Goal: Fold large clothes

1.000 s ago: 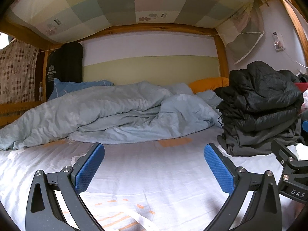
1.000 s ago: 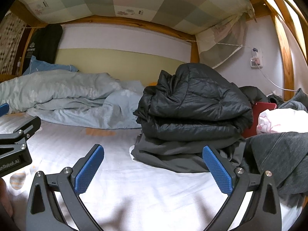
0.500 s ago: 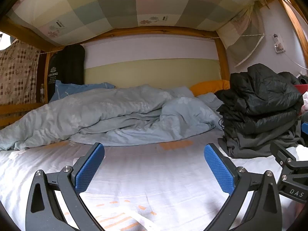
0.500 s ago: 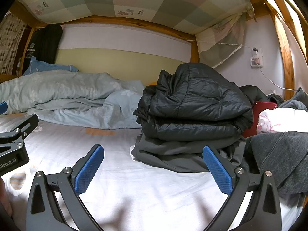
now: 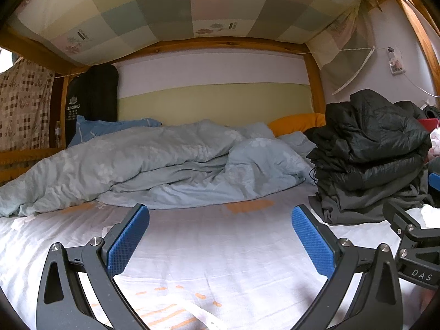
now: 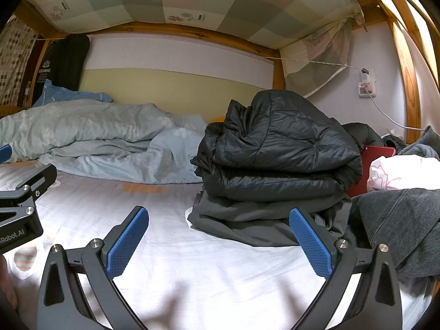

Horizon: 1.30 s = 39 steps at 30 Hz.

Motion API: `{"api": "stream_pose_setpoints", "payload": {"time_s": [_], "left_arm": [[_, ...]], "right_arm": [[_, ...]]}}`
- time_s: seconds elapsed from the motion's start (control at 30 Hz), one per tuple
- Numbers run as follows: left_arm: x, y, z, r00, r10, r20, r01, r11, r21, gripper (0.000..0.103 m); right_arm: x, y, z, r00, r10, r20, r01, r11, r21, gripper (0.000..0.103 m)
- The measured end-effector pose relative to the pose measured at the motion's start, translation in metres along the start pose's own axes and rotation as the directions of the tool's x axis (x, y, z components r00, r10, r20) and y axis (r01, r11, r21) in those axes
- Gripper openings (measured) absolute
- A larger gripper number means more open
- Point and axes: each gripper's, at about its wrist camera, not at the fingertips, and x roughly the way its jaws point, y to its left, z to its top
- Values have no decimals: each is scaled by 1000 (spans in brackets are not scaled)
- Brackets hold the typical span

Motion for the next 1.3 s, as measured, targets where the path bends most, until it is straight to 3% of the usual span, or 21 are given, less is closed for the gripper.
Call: {"api": "stream_pose_setpoints", "payload": {"time_s": [1.3], "left_arm": [[0, 2, -2, 1000, 1, -9, -1, 1000, 8, 103]], "right_arm": [[0, 0, 0, 1000, 1, 0, -1, 1000, -4, 103]]}}
